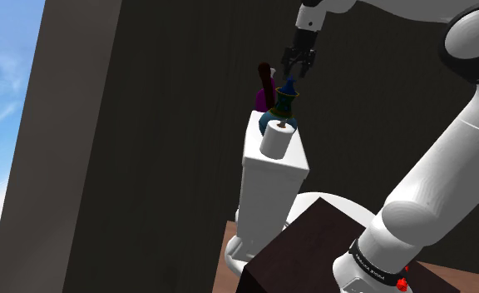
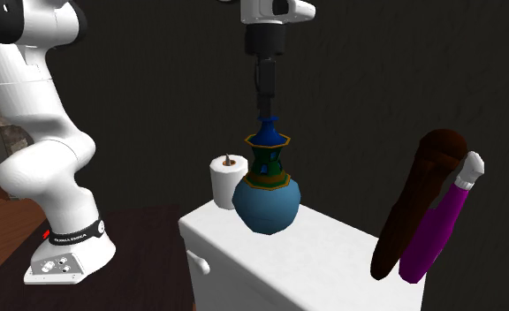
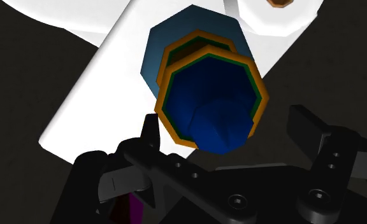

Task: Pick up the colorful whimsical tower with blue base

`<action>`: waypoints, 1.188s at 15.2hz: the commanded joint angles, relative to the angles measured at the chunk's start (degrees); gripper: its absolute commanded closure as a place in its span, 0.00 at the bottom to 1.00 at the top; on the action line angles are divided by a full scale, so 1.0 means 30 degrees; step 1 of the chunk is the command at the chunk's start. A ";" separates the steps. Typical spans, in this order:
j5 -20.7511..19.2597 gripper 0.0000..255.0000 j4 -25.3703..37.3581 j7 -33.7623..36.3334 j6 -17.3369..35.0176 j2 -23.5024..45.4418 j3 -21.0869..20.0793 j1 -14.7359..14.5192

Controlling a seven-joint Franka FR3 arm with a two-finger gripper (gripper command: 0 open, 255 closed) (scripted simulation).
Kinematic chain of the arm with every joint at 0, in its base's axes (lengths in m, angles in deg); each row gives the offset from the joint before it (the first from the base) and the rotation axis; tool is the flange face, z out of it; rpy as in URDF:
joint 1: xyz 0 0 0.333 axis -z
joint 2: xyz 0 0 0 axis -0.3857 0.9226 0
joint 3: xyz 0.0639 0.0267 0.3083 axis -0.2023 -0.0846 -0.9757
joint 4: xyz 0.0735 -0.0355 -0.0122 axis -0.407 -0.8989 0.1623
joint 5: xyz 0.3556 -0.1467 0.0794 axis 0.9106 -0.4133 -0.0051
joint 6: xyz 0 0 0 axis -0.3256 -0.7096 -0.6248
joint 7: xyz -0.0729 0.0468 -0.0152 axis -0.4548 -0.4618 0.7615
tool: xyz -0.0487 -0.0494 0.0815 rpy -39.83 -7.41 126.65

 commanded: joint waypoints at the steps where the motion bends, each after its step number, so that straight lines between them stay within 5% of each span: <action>1: -0.0035 0.00 -0.0726 0.0037 0.0570 -0.0166 -0.0015 -0.0010; 3: -0.0043 0.00 -0.0918 0.0044 0.0726 -0.0202 -0.0017 -0.0011; 4: -0.0034 1.00 -0.0908 0.0037 0.0759 -0.0158 -0.0013 -0.0009; 13: -0.0042 1.00 -0.0915 0.0044 0.0726 -0.0200 -0.0016 -0.0012; 18: 0.0030 1.00 0.0805 -0.0021 -0.0645 0.0156 0.0007 0.0000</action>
